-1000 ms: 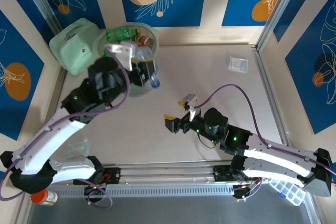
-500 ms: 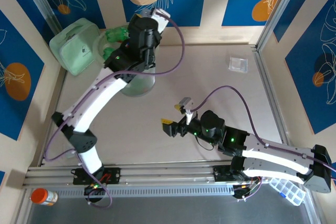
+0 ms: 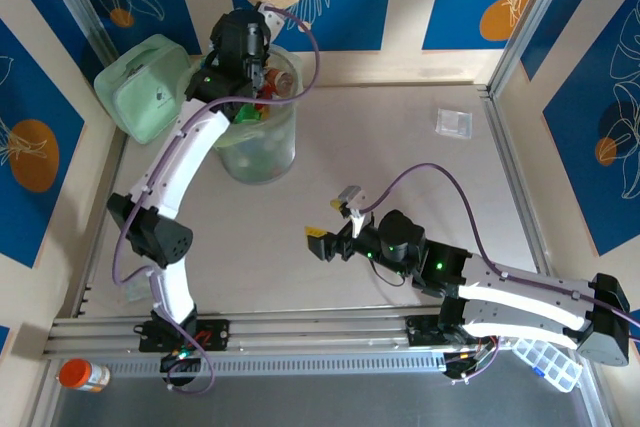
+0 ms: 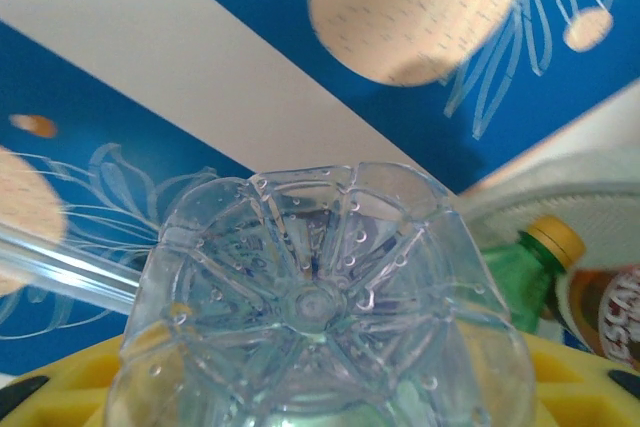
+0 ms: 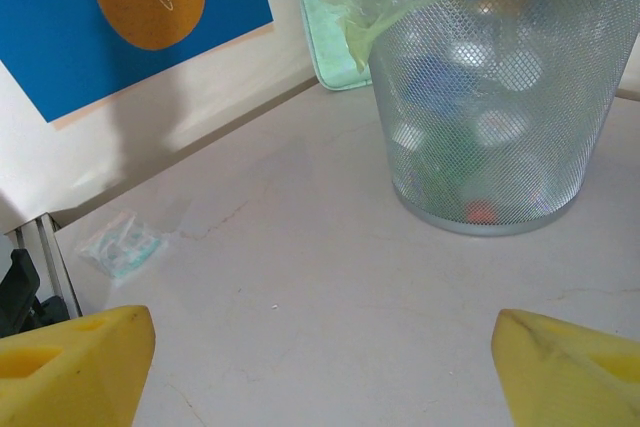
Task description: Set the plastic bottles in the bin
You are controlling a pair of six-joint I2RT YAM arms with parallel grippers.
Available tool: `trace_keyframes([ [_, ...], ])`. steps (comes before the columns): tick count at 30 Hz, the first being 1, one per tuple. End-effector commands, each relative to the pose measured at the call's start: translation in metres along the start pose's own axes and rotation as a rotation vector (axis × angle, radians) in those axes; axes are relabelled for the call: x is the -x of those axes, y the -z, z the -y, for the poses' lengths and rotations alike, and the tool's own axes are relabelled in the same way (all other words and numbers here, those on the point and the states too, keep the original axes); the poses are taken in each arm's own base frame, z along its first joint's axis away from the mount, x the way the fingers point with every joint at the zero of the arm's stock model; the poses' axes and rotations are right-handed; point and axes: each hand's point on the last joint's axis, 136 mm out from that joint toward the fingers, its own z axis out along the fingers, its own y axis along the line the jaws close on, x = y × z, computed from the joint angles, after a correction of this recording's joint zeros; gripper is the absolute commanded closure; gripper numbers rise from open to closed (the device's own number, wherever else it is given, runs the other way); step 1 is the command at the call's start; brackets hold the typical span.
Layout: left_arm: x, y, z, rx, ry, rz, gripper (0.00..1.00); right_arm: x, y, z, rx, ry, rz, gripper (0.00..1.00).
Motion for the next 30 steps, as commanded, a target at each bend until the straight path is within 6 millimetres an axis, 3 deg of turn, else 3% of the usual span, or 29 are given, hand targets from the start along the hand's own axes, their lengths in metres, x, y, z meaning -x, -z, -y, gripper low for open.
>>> trace_keyframes([
  [1,-0.015,-0.008,0.022,-0.144,0.038,-0.012,0.65,0.006,0.001,-0.005,0.023,0.003,0.025,0.12],
  [9,-0.045,-0.029,0.055,-0.161,-0.032,-0.097,0.65,0.007,0.001,-0.006,0.029,0.000,0.024,0.12],
  [14,-0.059,-0.030,0.063,-0.163,-0.018,-0.108,0.52,0.007,0.001,-0.007,0.033,0.001,0.024,0.12],
  [21,-0.038,-0.006,0.043,-0.188,0.078,-0.028,0.27,0.007,0.001,-0.005,0.018,0.003,0.027,0.12],
  [25,-0.027,0.010,0.031,-0.197,0.123,0.017,0.22,0.005,-0.002,-0.004,0.010,0.005,0.020,0.12],
  [30,-0.018,0.030,0.034,-0.295,0.167,0.069,0.16,0.002,-0.005,-0.001,-0.008,0.012,0.009,0.12],
])
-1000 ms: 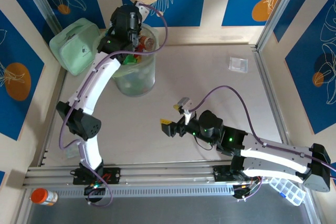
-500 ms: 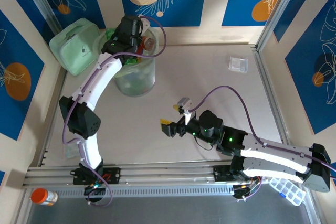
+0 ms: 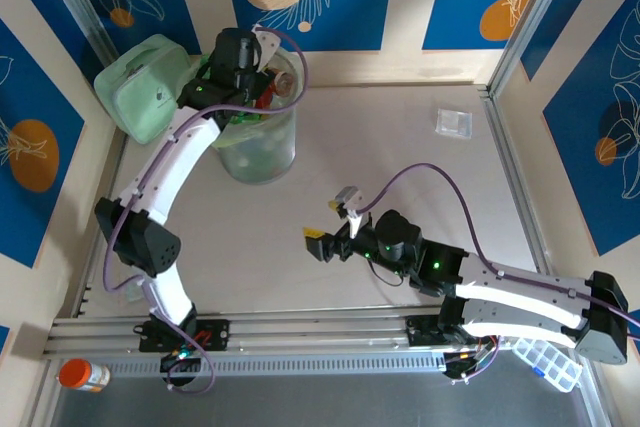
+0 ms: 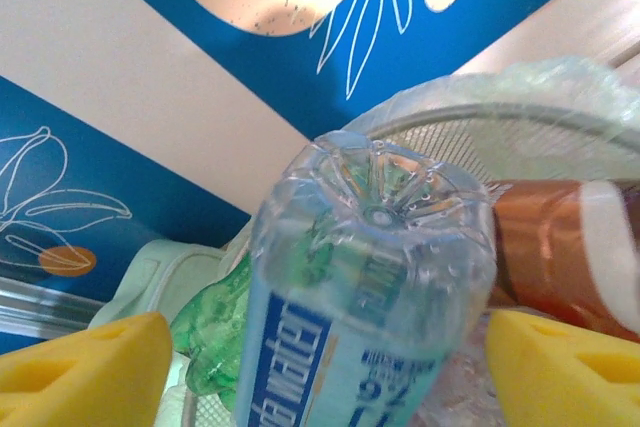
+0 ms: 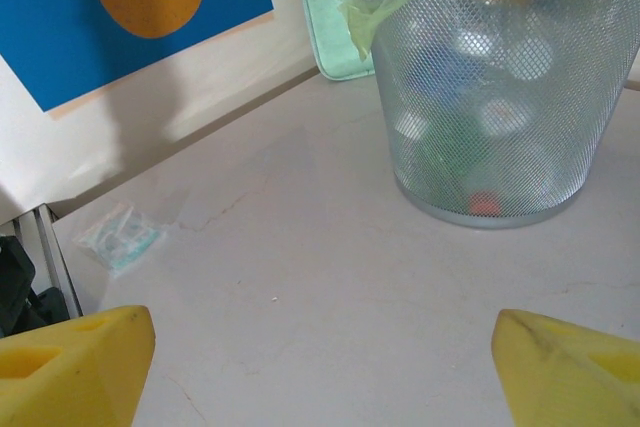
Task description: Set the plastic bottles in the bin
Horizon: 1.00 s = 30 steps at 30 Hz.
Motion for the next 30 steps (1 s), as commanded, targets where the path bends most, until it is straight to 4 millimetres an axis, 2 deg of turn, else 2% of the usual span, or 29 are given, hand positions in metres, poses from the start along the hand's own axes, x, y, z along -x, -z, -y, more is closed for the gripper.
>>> trace_keyframes([
  [1,0.015,0.029,-0.001,-0.078,0.072,0.077,0.14,0.009,-0.001,0.000,-0.012,0.006,0.031,0.12],
  [6,0.041,0.047,-0.023,-0.044,0.200,0.180,0.03,0.006,-0.004,0.000,-0.012,0.006,0.021,0.12],
  [8,0.050,0.042,-0.031,-0.018,0.241,0.182,0.01,0.005,-0.007,0.000,-0.012,0.009,0.012,0.11],
  [12,0.051,0.012,-0.039,0.025,0.322,0.118,0.01,0.001,-0.012,0.000,-0.020,0.016,-0.006,0.12],
  [17,0.023,-0.029,-0.043,0.015,0.461,0.036,0.07,0.001,-0.012,0.002,-0.028,0.017,-0.007,0.12],
  [22,-0.007,-0.062,-0.023,-0.032,0.498,-0.050,0.11,-0.001,-0.014,0.004,-0.037,0.019,-0.020,0.12],
  [25,-0.026,-0.074,-0.010,-0.042,0.514,-0.080,0.12,-0.003,-0.017,0.003,-0.037,0.022,-0.032,0.11],
  [30,-0.049,-0.079,0.001,-0.064,0.563,-0.091,0.20,-0.005,-0.019,0.004,-0.042,0.024,-0.040,0.11],
])
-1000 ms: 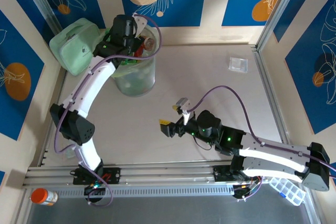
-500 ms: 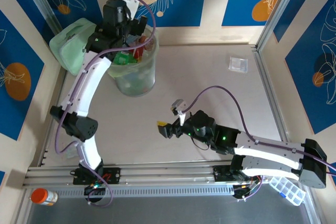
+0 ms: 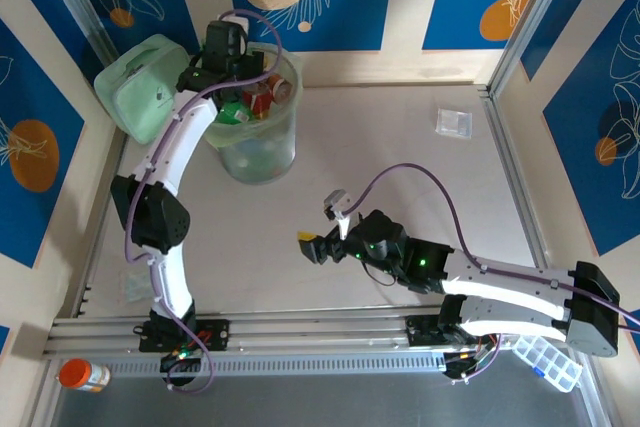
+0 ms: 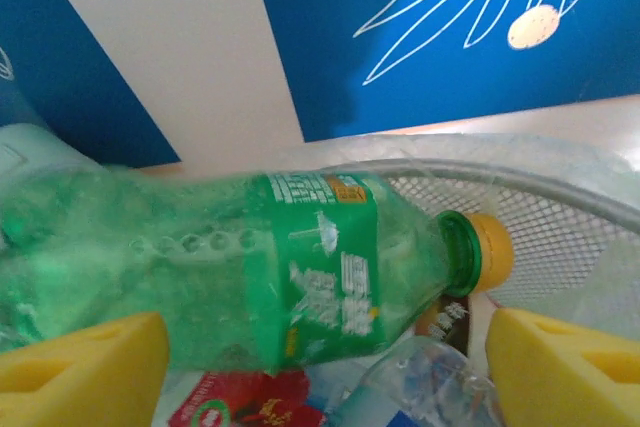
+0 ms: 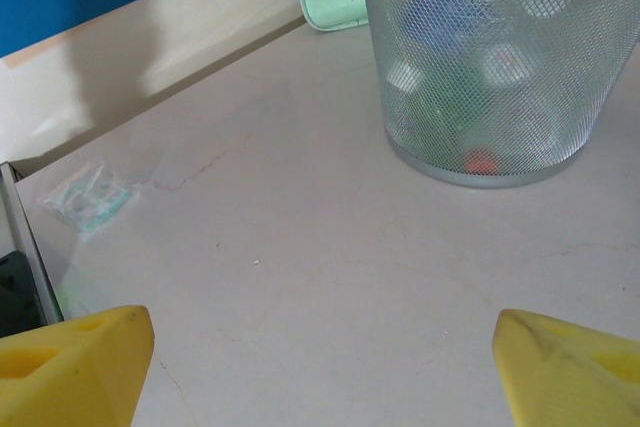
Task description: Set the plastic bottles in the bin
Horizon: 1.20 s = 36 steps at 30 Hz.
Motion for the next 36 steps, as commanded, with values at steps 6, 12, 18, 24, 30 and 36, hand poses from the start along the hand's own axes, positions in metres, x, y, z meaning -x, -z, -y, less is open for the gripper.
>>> trace_keyframes([
  [6,-0.012,0.011,0.003,-0.062,0.042,-0.006,0.16,0.021,0.000,0.001,-0.018,0.003,0.048,0.12],
  [12,0.021,0.041,0.007,-0.129,0.044,0.074,0.03,0.022,0.001,0.003,-0.030,0.009,0.053,0.12],
  [18,0.053,0.104,0.006,-0.155,0.023,0.237,0.01,0.028,0.005,0.010,-0.061,0.040,0.100,0.04],
  [24,0.041,0.172,0.007,-0.235,0.039,0.403,0.01,0.038,0.016,0.015,-0.104,0.105,0.187,0.01],
  [30,0.000,0.251,-0.006,-0.340,0.119,0.636,0.01,0.059,0.047,0.029,-0.160,0.136,0.311,0.01],
  [36,-0.093,0.248,-0.055,-0.100,0.201,0.632,0.01,0.065,0.074,0.082,-0.270,0.065,0.371,0.01],
])
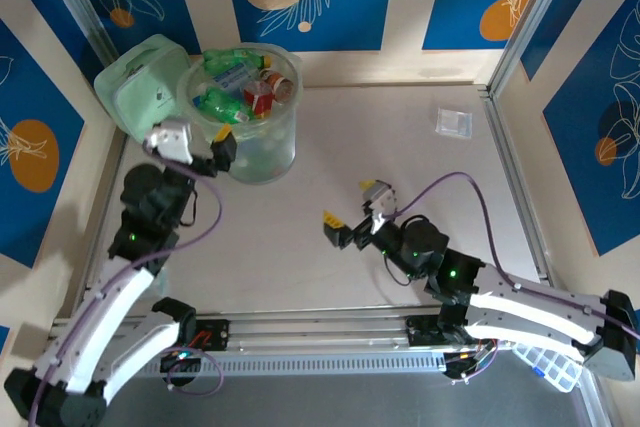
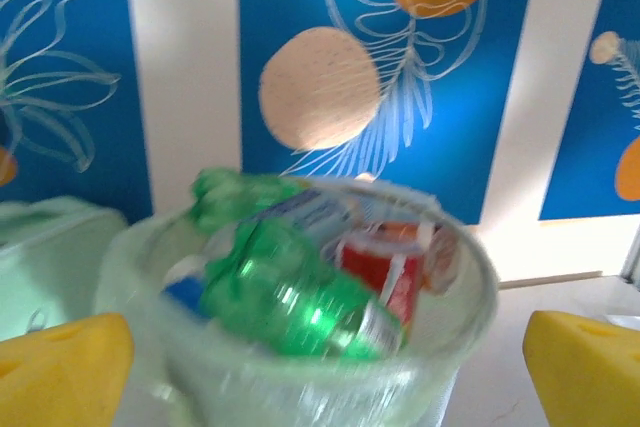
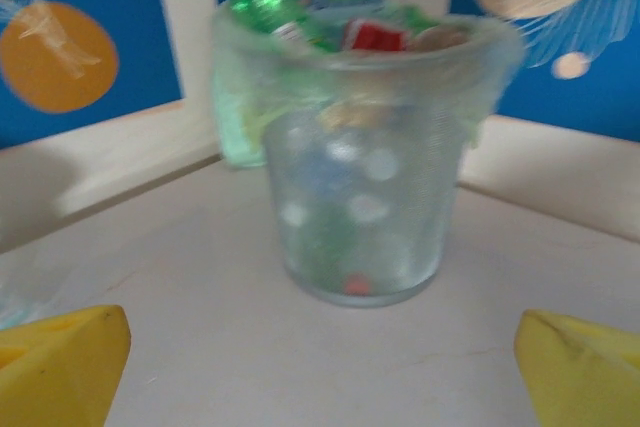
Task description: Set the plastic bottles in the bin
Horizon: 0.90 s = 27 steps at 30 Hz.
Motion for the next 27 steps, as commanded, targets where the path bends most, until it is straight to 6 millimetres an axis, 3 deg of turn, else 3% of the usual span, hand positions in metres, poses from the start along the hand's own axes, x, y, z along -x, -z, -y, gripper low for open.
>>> trace_keyframes([
  [1,-0.017,0.018,-0.024,0.119,-0.008,0.065,0.01,0.008,0.008,0.037,-0.072,-0.033,0.053,0.01],
  [4,-0.067,0.028,-0.048,0.243,-0.083,-0.048,0.01,0.005,0.019,0.067,-0.102,0.052,0.094,0.01],
  [7,-0.114,0.031,-0.066,0.331,-0.193,-0.142,0.01,-0.015,0.024,0.102,-0.216,0.121,0.106,0.01],
  [10,-0.158,0.026,-0.057,0.250,-0.293,-0.206,0.01,-0.049,0.014,0.133,-0.283,0.100,-0.010,0.01],
  [12,-0.181,0.024,-0.066,0.281,-0.258,-0.231,0.01,-0.079,0.009,0.161,-0.350,0.085,-0.125,0.01],
  [16,-0.221,0.014,-0.086,0.324,-0.244,-0.353,0.01,-0.125,0.020,0.221,-0.529,-0.044,-0.256,0.01],
  [18,-0.234,0.007,-0.090,0.296,-0.178,-0.328,0.01,-0.146,0.024,0.242,-0.559,-0.168,-0.281,0.01],
  [20,-0.233,-0.002,-0.084,0.247,-0.174,-0.276,0.01,-0.153,0.024,0.258,-0.592,-0.231,-0.265,0.01],
  [24,-0.242,-0.020,-0.085,0.208,-0.229,-0.281,0.01,-0.147,0.009,0.266,-0.557,-0.199,-0.197,0.01],
  [27,-0.261,-0.023,-0.102,0.276,-0.199,-0.236,0.01,-0.156,-0.010,0.268,-0.493,-0.150,-0.234,0.01],
])
